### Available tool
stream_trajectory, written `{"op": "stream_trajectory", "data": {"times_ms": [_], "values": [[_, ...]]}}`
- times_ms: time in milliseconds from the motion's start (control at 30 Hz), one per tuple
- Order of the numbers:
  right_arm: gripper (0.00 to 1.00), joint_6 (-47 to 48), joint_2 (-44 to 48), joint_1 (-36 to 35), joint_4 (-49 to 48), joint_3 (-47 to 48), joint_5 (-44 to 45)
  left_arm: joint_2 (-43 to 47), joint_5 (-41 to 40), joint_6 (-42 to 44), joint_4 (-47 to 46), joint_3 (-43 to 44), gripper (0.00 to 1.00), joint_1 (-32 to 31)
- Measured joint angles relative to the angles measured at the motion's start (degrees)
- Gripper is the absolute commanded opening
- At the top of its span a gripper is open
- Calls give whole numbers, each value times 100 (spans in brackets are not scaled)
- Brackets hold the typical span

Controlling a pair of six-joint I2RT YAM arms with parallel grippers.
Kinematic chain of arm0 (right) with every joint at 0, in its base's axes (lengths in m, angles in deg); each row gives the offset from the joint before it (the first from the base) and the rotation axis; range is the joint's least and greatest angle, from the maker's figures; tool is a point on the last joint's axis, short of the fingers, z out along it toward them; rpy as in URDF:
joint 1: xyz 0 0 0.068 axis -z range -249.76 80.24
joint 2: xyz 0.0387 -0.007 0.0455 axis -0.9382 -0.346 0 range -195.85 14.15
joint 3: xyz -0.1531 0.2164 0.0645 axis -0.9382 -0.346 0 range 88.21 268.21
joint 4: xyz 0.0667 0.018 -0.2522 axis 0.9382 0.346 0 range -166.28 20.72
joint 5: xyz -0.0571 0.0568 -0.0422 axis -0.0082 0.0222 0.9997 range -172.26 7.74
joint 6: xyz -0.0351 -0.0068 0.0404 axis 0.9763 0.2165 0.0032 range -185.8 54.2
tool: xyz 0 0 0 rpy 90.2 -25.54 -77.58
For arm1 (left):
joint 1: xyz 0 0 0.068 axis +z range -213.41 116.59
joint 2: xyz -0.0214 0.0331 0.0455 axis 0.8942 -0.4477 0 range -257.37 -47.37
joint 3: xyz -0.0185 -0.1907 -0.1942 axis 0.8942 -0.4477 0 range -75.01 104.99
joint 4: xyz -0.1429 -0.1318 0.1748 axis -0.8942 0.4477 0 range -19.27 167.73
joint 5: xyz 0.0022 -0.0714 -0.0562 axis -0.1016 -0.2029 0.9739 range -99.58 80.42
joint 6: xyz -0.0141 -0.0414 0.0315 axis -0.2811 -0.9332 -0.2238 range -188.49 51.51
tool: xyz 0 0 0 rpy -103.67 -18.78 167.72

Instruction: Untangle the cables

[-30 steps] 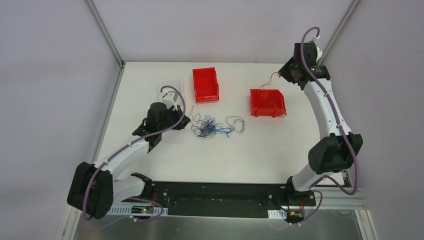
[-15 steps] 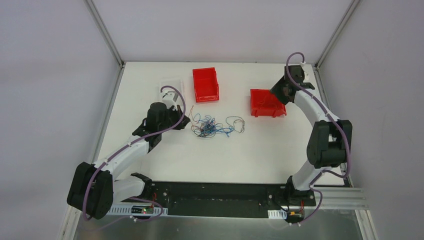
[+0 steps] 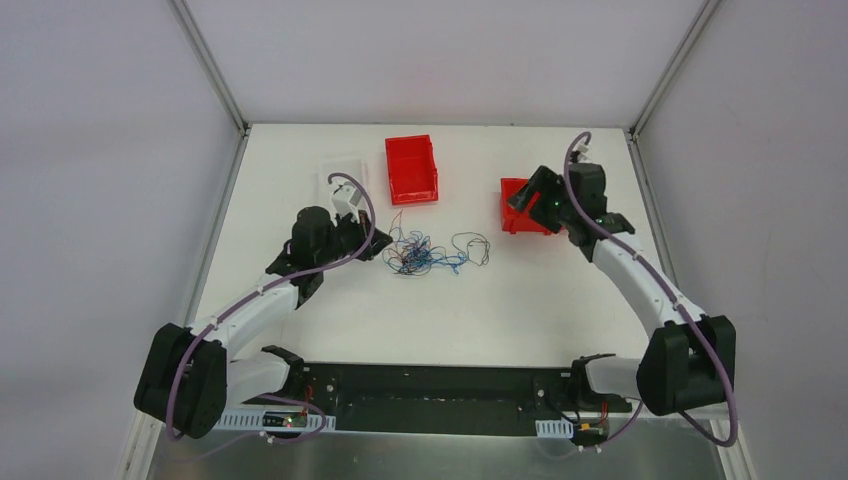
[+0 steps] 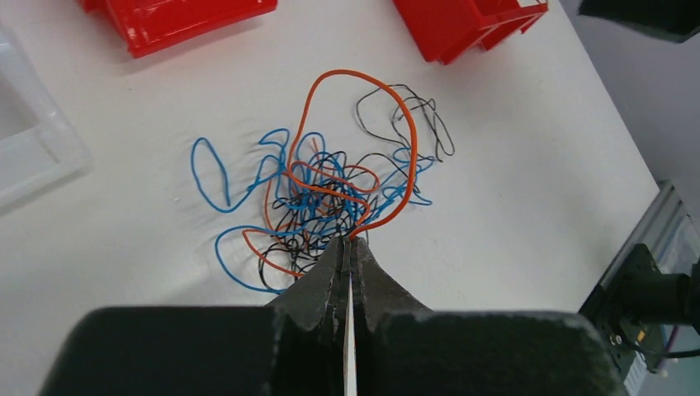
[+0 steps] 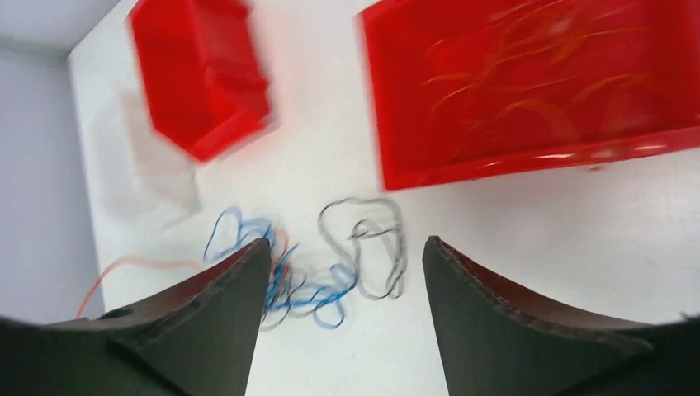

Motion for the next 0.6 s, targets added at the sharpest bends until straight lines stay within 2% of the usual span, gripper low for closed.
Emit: {"op": "stream_trajectory", "data": {"times_ms": [100,200,433,533,567,600], "values": [[69,142,192,-544,-730,-623,-667,7,337,-72,-131,-35,0,-31],[66,348,-181,-1213,-1263,-949,-1016,109,378,-184,146,22,0,-74],[60,870,-1530,-2546,-1773,-837,-881,413,96,-352,1161,612,0,-74],[57,1025,-1864,-2815,-1746,-660,-616,192,61,-356,1482,850,12,-74],[54,1056,-1906,-2844,-1744,-625,-542,98,63,-354,1558,894,19,-74],[46,1086,-1934,-2857,-1735,-586,-455,-33,68,-348,1635,931,27,-74]]}}
